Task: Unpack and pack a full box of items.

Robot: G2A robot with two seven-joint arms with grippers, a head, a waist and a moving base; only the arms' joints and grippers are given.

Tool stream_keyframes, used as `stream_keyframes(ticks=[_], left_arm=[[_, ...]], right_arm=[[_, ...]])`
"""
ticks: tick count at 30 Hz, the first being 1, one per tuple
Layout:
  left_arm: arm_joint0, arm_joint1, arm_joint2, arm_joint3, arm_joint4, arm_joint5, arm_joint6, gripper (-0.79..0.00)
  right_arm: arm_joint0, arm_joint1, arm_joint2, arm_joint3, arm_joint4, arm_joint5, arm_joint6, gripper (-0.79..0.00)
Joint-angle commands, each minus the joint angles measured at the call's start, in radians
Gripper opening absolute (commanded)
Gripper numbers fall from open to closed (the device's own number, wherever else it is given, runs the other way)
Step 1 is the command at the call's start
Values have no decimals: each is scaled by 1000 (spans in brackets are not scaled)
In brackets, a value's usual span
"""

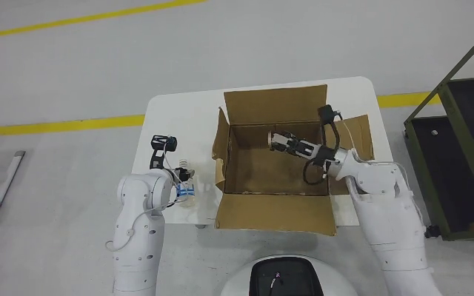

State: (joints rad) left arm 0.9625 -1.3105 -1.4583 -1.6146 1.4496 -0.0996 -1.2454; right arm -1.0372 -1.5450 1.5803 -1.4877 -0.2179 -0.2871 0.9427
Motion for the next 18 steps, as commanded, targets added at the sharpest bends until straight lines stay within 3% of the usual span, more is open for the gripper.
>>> stream_keyframes(ticks=[1,7,12,18], left_arm=[[0,0,0,0,0,0,0,0],[0,0,0,0,0,0,0,0],[0,0,0,0,0,0,0,0],[0,0,0,0,0,0,0,0]], right_arm=[[-21,9,41,-60,29,-18,-3,-785],[-103,39,188,-263,0,-15,-83,-785],[-187,54,285,-407,-134,49,-219,-785],[-253,72,336,-477,-370,183,-276,-785]])
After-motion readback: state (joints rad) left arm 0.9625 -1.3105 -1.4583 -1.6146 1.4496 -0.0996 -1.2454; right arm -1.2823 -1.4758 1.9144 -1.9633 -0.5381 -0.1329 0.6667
